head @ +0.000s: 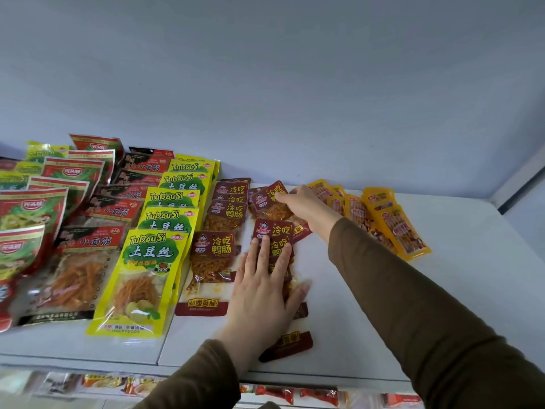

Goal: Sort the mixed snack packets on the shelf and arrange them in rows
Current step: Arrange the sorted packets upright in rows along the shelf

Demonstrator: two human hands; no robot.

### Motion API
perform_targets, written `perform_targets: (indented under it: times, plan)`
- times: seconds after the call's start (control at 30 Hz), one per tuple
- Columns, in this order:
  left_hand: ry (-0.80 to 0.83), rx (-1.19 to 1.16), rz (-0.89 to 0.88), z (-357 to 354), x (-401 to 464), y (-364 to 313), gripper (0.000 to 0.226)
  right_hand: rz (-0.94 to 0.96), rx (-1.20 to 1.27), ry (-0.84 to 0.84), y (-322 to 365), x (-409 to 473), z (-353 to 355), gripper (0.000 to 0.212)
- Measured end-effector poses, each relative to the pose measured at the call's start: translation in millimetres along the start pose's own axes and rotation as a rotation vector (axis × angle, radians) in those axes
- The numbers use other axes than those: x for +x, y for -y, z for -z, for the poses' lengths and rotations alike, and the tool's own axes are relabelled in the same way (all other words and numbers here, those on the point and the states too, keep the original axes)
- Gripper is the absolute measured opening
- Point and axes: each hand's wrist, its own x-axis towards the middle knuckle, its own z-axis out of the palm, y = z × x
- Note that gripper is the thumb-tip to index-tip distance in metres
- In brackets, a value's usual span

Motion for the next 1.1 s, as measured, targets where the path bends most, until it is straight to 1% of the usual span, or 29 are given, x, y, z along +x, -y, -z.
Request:
perform_targets:
  times: [0.17,0.27,0.33,0.37,0.5,0.57,0.6,0.8,0.9,0.93,1.0,1.1]
  plan:
    - [0.008,-0.009,0.006,0,0,0,0.084,0.021,0.014,0.135,2,-2,-1,0.044]
    - [0.004,0.006,0.002,0,0,0,0.083,0.068,0.120,0.163,-1,-4,-3,0.025]
    - [0.007,0.023,0.001,0,1,0,0.083,0.092,0.213,0.139,-6,-2,-5,0.012]
    - [0.012,0.037,0.001,0,1,0,0.083,0.097,0.241,0.119,-7,-1,-5,0.009]
    - [0.026,0.153,-0.016,3,16,-2,0.083,0.088,0.347,-0.013,-3,10,-2,0.007]
    - [0.042,0.204,-0.006,6,28,-3,0.082,0.088,0.421,-0.037,2,15,-2,0.004]
    - [0.056,0.217,0.001,8,33,-2,0.081,0.087,0.451,-0.030,4,17,-4,0.007]
    - [0.048,0.217,0.010,9,40,5,0.083,0.113,0.548,0.004,-2,15,-15,0.045]
    - [0.074,0.193,0.020,12,38,4,0.082,0.110,0.585,0.025,-7,16,-14,0.055]
    - [0.085,0.174,0.022,16,38,2,0.082,0.106,0.594,0.014,-8,17,-14,0.053]
    - [0.080,0.140,0.005,26,40,-1,0.078,0.134,0.550,-0.040,-9,15,-11,0.041]
    - [-0.027,0.041,-0.024,55,58,6,0.062,0.229,0.319,-0.188,-12,18,-7,0.022]
